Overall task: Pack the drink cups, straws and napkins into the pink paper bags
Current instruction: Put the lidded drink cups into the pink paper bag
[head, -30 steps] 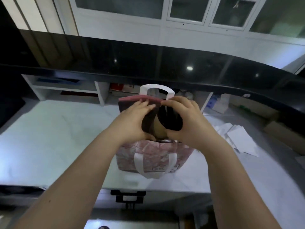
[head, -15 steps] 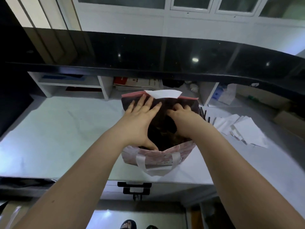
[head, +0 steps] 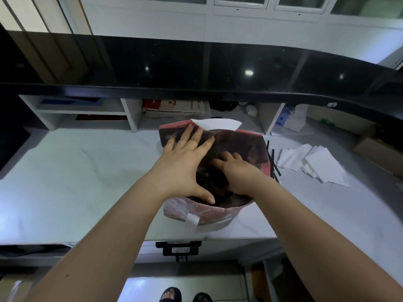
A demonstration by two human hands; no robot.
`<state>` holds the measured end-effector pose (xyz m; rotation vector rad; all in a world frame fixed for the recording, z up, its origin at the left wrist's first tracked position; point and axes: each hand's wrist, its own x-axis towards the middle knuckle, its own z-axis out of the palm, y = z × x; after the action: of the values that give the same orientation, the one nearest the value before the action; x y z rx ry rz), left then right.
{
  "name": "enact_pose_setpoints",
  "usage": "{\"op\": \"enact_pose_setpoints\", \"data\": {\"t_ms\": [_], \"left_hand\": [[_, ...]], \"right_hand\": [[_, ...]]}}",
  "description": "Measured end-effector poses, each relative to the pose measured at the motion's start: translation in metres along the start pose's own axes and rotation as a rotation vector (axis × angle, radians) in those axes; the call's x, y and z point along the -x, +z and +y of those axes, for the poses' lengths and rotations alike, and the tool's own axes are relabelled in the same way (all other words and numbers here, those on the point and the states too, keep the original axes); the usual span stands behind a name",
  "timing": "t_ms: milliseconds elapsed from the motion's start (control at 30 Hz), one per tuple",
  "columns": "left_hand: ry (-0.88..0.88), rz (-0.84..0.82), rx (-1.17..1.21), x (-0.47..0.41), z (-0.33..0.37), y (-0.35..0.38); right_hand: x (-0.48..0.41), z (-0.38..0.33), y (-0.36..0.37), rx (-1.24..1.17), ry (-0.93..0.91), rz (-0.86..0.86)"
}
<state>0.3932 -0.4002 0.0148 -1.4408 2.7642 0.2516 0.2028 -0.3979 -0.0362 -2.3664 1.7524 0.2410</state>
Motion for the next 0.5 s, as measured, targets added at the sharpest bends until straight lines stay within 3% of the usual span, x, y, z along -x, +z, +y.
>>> {"op": "enact_pose_setpoints", "data": {"t_ms": [233, 500], "left_hand": [[0.004, 0.002, -0.037, 0.002, -0.005, 0.003], [-0.018, 0.048, 0.012, 0.009, -0.004, 0.000]], "right_hand": [[-0.003, 0.001, 0.013, 0.065, -0.027, -0.205], [0.000, -0.005, 0.027, 0.069, 0.011, -0.220]]}}
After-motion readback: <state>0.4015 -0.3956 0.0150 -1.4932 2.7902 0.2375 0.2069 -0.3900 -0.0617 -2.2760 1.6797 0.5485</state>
